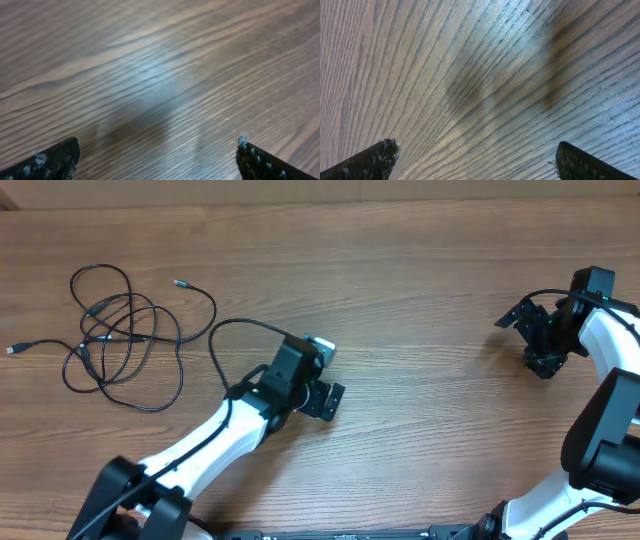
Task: Untangle cables
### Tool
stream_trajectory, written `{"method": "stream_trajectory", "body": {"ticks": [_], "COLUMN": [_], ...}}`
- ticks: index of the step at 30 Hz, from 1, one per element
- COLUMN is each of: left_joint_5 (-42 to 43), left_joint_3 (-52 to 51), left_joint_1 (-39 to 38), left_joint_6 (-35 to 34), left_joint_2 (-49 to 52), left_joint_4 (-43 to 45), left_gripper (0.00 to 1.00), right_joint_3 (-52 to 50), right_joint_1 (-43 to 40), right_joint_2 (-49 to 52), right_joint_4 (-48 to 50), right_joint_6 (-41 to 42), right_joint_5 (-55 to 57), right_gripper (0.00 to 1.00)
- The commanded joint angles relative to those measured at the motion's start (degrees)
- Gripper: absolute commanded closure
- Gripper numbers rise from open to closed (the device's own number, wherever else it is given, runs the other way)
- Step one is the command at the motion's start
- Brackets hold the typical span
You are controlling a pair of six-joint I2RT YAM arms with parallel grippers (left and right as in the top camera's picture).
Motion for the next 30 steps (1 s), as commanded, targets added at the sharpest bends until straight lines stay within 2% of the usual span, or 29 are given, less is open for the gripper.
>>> {"method": "stream_trajectory", "body": {"ticks": [1, 9, 17, 26, 30], "left_joint_5": [-0.1, 3.8, 8.4, 8.7, 8.7], "left_joint_3": [-2.9, -13.7, -19.1, -26.2, -26.7], "left_joint_1": [2.6, 7.3, 13.3, 13.0, 13.0], "left_joint_6": [-1.8, -5.0, -9.4, -10.0, -9.8], "left_joint_2": [-3.5, -9.1, -11.8, -15.0, -14.3], "left_joint_4": [1.0, 12.5, 18.2, 29.0, 30.3], "left_gripper": [0.01, 0.00, 0.00, 0.00, 0.00], "right_joint_3": [0.9, 0.9, 0.9, 0.9, 0.9], "right_joint_1": [-0.1, -0.1, -0.1, -0.1, -0.1], "right_joint_2": [-1.1, -1.1, -1.1, -1.1, -1.1], "right_joint_4": [0.2, 0.2, 0.2, 0.2, 0.2], "right_joint_6": [-0.4, -0.4, -0.4, -0.4, -0.4], "right_joint_5": [0.0, 0.0, 0.0, 0.0, 0.0], "right_gripper": [0.00, 0.00, 0.00, 0.00, 0.00]}}
